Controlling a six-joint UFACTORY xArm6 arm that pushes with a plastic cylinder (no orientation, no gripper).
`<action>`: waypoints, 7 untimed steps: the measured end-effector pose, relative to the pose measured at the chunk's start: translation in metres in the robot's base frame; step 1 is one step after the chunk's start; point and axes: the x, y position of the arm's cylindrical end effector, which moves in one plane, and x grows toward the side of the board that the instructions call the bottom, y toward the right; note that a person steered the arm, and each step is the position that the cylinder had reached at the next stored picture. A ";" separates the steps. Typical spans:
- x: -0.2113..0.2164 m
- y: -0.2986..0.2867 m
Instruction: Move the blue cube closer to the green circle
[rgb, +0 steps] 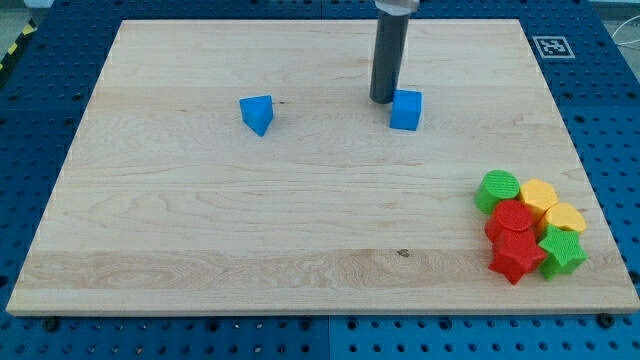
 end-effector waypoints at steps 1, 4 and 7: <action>0.021 0.028; 0.057 0.078; 0.097 0.086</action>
